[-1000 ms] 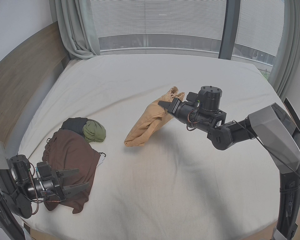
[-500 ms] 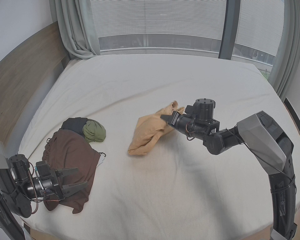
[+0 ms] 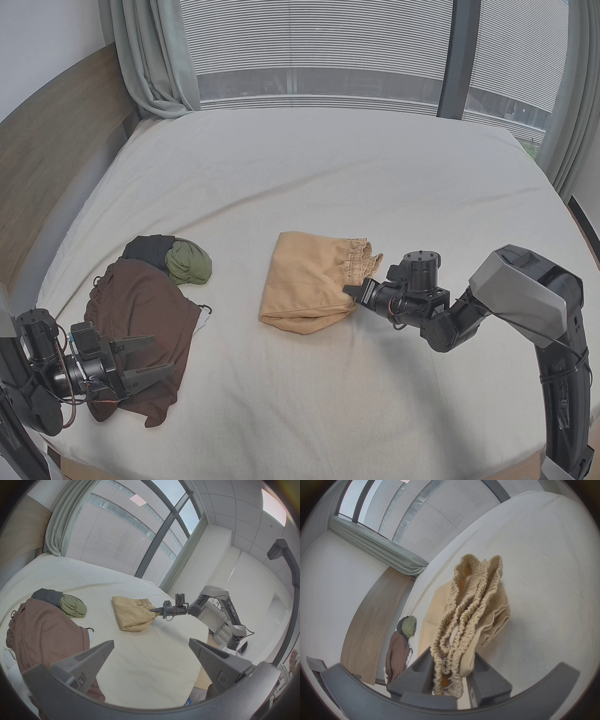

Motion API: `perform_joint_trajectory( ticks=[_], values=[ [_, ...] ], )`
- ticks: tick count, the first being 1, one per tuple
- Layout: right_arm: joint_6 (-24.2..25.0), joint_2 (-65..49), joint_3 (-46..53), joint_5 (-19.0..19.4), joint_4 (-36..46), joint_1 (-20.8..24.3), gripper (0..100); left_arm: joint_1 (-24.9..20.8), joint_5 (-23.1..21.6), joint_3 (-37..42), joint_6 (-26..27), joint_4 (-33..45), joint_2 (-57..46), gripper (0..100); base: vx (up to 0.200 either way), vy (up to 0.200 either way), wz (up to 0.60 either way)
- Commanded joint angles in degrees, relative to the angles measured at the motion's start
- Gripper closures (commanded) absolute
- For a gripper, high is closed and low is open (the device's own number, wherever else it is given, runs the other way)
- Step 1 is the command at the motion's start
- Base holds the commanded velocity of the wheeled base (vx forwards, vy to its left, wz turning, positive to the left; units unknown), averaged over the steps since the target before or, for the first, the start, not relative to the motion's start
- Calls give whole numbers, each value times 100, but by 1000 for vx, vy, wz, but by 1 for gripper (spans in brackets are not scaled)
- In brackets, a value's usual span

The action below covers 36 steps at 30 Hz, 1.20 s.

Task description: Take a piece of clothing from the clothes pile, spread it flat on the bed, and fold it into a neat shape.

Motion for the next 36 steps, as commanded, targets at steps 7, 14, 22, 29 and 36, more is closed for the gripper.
perform_joint_trajectory(
  ticks=[7,14,22,29,36],
  values=[
    [16,325,212,-111,-400,-55,100,0,-5,-26,-1,-1,15,0,0,0,0],
    [-20,53,326,-146,-435,-169,0,9,-5,-26,-1,-1,6,0,0,0,0],
    [-187,-800,599,-155,-207,-582,0,0,-5,-26,-1,-1,6,0,0,0,0],
    [-222,-1415,608,-155,136,-450,0,9,-5,-44,-19,-1,15,0,0,0,0],
    [-231,-1222,529,-164,197,68,0,9,-5,-52,-19,-1,15,0,0,0,0]
  ],
)
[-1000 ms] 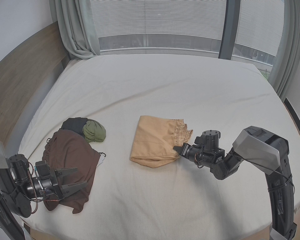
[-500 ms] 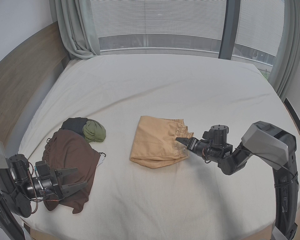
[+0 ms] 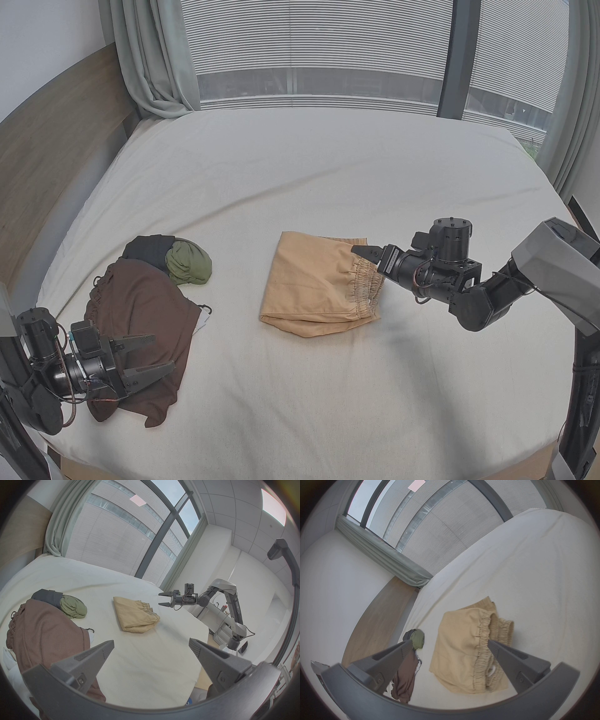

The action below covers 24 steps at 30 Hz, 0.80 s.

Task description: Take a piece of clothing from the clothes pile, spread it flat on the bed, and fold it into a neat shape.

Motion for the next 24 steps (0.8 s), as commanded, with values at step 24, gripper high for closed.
perform_joint_trajectory(
  ticks=[24],
  values=[
    [-244,1361,-232,-513,-115,494,0,4,0,0,-21,-10,18,0,0,0,0]
  ],
)
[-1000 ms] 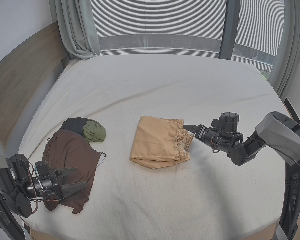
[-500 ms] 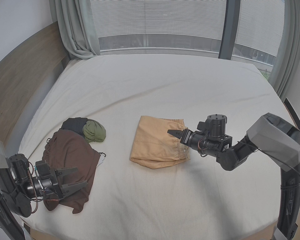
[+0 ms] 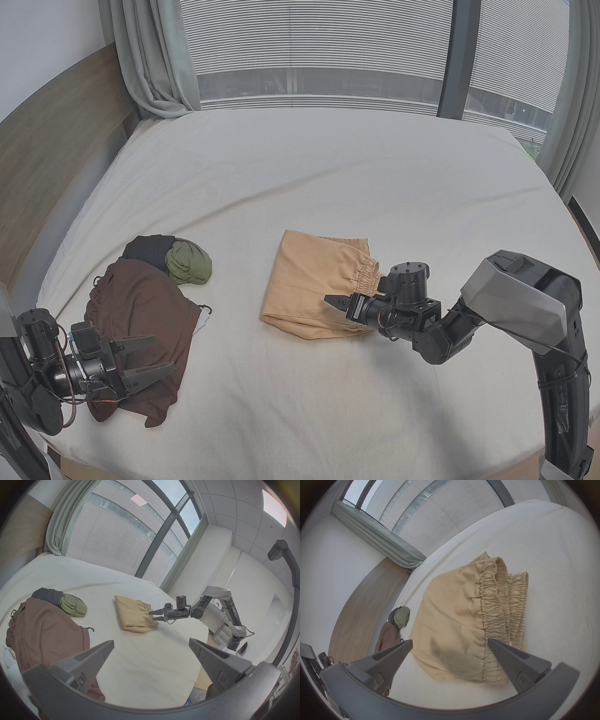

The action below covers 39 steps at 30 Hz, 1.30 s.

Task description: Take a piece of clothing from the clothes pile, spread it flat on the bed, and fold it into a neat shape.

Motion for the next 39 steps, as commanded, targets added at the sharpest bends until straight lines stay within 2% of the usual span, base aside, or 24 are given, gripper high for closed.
perform_joint_trajectory(
  ticks=[1,4,9,15,17,20,24,30,31,35,39],
  values=[
    [-6,132,5,-28,-55,-53,0,-5,0,-25,-8,-10,7,0,0,0,0],
    [-6,53,5,-28,-126,-62,0,-66,-9,-17,-8,-1,15,0,0,0,0],
    [12,-984,190,-36,-64,-106,0,-224,-26,1,-17,-10,-20,0,0,0,0],
    [-190,-2504,946,-72,-64,-290,0,-673,-26,27,-17,-10,-46,0,0,0,0],
    [-304,-3199,1447,-72,-55,-413,0,-963,-26,-8,-26,-10,-90,0,0,0,0],
    [-665,-3656,2001,-63,-82,-633,0,-1270,-26,-25,-105,-10,-187,0,0,0,0],
    [-1412,-4104,2985,-19,-240,-1037,0,-1639,-17,-61,-263,-10,-477,0,0,0,0],
    [-1825,-4455,4321,-36,-1356,-1178,0,-1833,-17,133,-360,-10,-1066,0,0,0,0],
    [-1886,-4543,4708,-54,-1804,-1178,0,-1842,-17,273,-395,-10,-1312,0,0,0,0],
    [-2176,-4895,5657,-80,-2736,-1187,0,-1789,-17,388,-676,16,-1945,0,0,0,0],
    [-2387,-5528,6377,-256,-3202,-1292,0,-1877,9,388,-896,122,-2569,0,0,0,0]
  ],
)
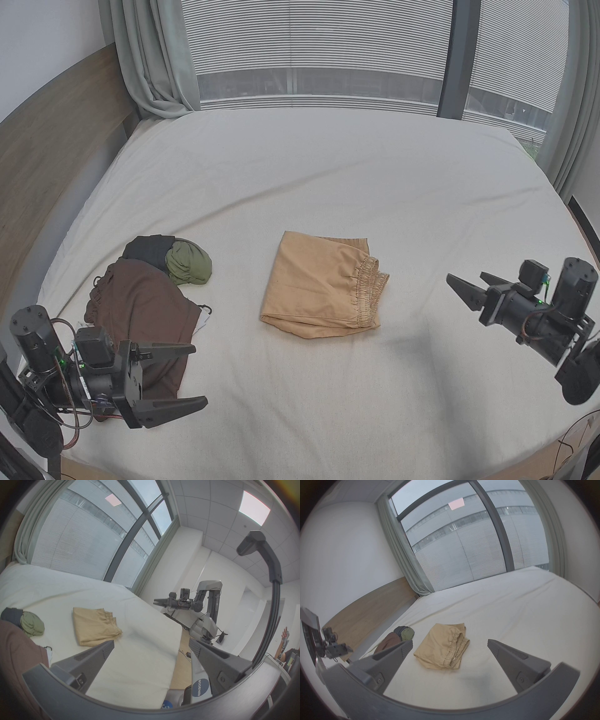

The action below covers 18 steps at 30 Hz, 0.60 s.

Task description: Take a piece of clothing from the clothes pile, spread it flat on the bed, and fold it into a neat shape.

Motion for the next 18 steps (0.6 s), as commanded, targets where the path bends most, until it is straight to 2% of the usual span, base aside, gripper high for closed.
perform_joint_trajectory(
  ticks=[1,5,8,12,13,14,18],
  values=[
    [-405,-1302,1299,-170,-745,-263,0,-199,29,156,-370,216,-1431,0,0,0,0],
    [-572,-2234,1625,-161,-595,-632,0,-419,20,156,-484,893,-2170,0,0,0,0],
    [-625,-3315,1677,-161,73,-887,0,-621,-7,156,-590,1851,-2996,0,0,0,0],
    [-625,-4950,1677,-152,1795,-1028,0,-674,-7,156,-607,2826,-3927,0,0,0,0],
    [-625,-5020,1677,-152,1875,-1028,0,-683,-7,156,-616,2853,-3971,0,0,0,0],
    [-625,-5873,1677,-152,2815,-1028,0,-674,-7,156,-757,3248,-4437,0,0,0,0],
    [-633,-7516,1677,-161,4652,-1063,0,-683,-7,156,-1152,4268,-5553,0,0,0,0]
  ],
)
